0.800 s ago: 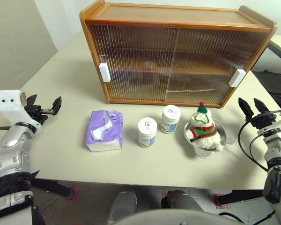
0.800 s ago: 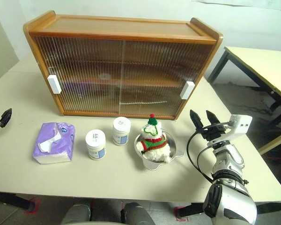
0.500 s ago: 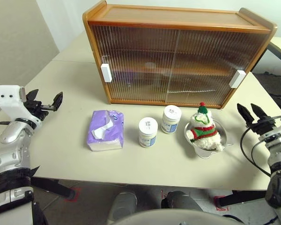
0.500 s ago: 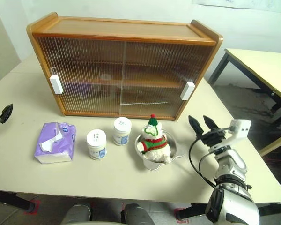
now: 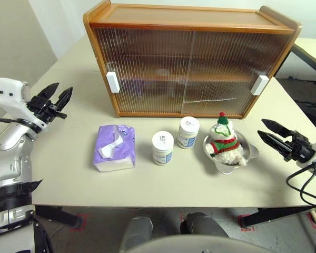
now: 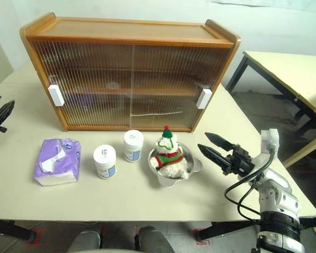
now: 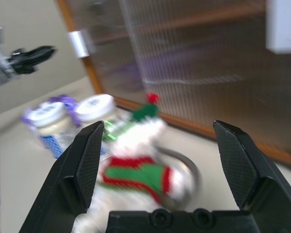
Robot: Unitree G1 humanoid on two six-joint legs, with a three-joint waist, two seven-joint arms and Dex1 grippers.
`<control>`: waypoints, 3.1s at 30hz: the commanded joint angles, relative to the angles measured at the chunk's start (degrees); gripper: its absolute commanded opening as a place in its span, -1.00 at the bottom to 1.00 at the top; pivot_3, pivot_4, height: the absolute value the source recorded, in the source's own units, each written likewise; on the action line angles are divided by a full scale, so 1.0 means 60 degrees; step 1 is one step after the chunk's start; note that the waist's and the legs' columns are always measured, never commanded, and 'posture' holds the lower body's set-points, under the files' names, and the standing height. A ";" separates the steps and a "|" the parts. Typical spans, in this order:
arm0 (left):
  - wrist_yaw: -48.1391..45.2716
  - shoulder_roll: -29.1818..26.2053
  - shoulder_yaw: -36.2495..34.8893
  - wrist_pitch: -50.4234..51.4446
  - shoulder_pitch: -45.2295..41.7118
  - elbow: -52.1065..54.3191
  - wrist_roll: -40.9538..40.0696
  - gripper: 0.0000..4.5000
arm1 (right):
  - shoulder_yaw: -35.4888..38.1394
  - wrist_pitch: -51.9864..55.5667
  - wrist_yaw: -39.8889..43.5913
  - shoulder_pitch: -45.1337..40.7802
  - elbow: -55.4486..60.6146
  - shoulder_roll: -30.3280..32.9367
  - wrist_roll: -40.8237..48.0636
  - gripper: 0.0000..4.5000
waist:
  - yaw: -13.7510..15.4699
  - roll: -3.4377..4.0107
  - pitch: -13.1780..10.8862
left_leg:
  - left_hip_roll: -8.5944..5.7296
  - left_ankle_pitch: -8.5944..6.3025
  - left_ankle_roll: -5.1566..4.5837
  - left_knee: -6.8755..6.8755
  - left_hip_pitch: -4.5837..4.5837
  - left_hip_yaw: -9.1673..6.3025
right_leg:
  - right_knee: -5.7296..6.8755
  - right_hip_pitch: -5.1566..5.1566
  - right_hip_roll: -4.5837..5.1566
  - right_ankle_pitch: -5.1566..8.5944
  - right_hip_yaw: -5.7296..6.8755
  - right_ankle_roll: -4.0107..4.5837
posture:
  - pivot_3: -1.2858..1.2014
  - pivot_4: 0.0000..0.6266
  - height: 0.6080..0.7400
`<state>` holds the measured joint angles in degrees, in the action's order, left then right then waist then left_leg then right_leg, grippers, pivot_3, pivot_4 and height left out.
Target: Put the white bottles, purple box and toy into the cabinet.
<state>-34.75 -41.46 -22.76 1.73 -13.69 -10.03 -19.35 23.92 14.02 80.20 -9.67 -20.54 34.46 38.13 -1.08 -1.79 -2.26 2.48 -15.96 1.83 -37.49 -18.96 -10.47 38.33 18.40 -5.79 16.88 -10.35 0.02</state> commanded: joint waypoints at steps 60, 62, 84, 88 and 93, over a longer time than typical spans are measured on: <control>-0.1226 0.1312 0.2751 -0.0782 -0.1859 -0.0235 0.1431 -0.99 | -0.0557 0.1106 -0.0266 -0.0774 0.0757 -0.0770 0.0919 1.00 | 0.0303 0.0016 0.0100 | -0.0018 -0.0007 -0.0027 -0.0094 -0.0077 -0.0011 | -0.0004 0.0007 0.0007 -0.0030 0.0013 0.0006 | 0.00 -0.99 1.00; -0.1244 0.1340 0.2794 -0.0814 -0.1957 -0.0339 0.1458 -0.99 | -0.0587 0.1120 -0.0244 -0.0801 0.0756 -0.0781 0.0920 1.00 | 0.0261 0.0027 0.0111 | -0.0018 -0.0007 -0.0028 -0.0094 -0.0064 -0.0010 | -0.0004 -0.0003 0.0007 -0.0030 0.0012 0.0005 | 0.00 -0.99 1.00; -0.1634 0.2057 0.3821 -0.1151 -0.2922 -0.0934 0.1736 -0.99 | -0.1036 0.1166 0.0274 -0.0452 0.1328 -0.0590 0.0818 1.00 | -0.0059 0.0036 0.0124 | -0.0019 -0.0006 -0.0035 -0.0097 -0.0044 -0.0006 | -0.0012 -0.0034 0.0008 -0.0004 0.0011 -0.0054 | -0.04 -0.97 1.00; -0.1586 0.1508 0.3017 -0.1114 -0.2117 -0.0088 0.1270 -0.99 | -0.1141 0.1099 0.0283 -0.0504 0.1222 -0.0649 0.0727 1.00 | -0.0147 0.0043 0.0129 | -0.0019 -0.0006 -0.0035 -0.0091 -0.0042 -0.0007 | -0.0012 -0.0032 0.0008 0.0011 0.0011 -0.0074 | -0.03 -0.98 1.00; -0.1453 0.1050 0.2291 -0.0857 -0.1363 0.0491 0.0920 -0.99 | -0.1251 0.1003 0.0310 -0.0676 0.1004 -0.0683 0.0647 1.00 | -0.0150 0.0054 0.0137 | -0.0018 -0.0006 -0.0035 -0.0081 -0.0038 -0.0007 | -0.0011 -0.0031 0.0007 0.0009 0.0013 -0.0052 | -0.01 -0.99 1.00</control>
<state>-43.60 -34.80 -8.16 -4.23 -22.83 -8.28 -13.25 17.09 20.64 81.90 -12.95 -14.01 30.31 42.69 -1.98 -1.47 -1.44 2.37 -16.00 1.62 -37.99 -19.18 -10.51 38.26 18.21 -5.75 16.90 -10.28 -0.23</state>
